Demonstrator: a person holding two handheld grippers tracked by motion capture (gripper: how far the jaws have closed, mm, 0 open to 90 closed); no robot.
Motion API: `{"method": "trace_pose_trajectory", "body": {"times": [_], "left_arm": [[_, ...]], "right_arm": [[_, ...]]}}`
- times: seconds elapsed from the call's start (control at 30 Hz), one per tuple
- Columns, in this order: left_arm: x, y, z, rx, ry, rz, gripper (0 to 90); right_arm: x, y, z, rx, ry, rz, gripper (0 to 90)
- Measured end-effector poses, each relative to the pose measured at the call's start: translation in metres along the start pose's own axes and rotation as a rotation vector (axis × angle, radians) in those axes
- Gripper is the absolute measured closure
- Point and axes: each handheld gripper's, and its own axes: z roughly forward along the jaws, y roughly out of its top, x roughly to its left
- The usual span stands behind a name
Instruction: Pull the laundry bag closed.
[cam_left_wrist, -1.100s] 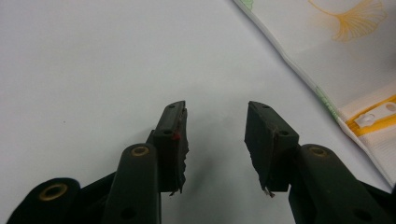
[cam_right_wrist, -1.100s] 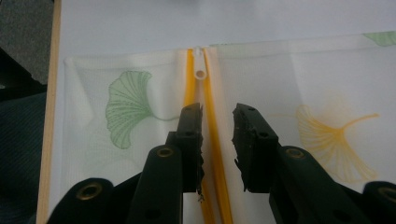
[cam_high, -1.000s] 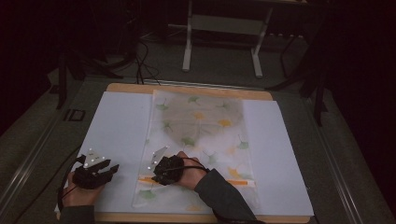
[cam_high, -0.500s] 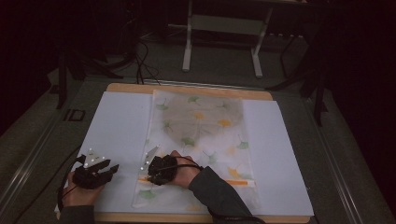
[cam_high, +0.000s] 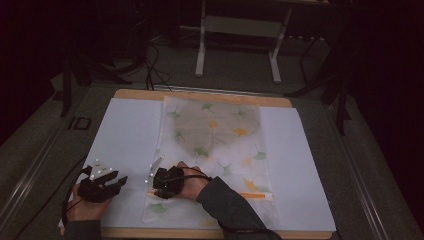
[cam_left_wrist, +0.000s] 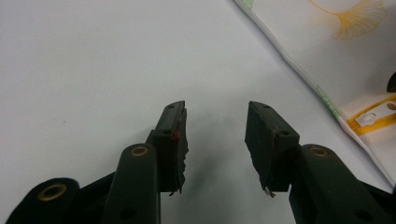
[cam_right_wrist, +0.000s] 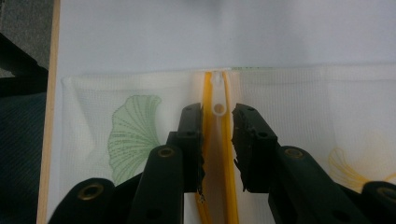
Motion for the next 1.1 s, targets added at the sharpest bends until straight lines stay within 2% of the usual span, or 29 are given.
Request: {"method": "trace_pose_trajectory", "body": {"times": [0.57,0.8,0.93,1.1], "left_arm": [[0.001,0.000,0.000,0.001,0.002,0.003,58.1],[0.000,0.000,0.000,0.002,0.003,0.004,58.0],[-0.001,0.000,0.001,0.002,0.003,0.008,58.1],[-0.004,0.001,0.000,0.012,-0.009,0.017,58.3]], "right_arm": [[-0.004,0.014,0.013,0.087,0.034,0.004,77.3],[-0.005,0.020,0.016,0.137,0.027,-0.001,82.1],[-0.003,0.023,0.017,0.159,0.014,-0.021,83.6],[-0.002,0.023,0.017,0.158,0.008,-0.031,84.1]]}}
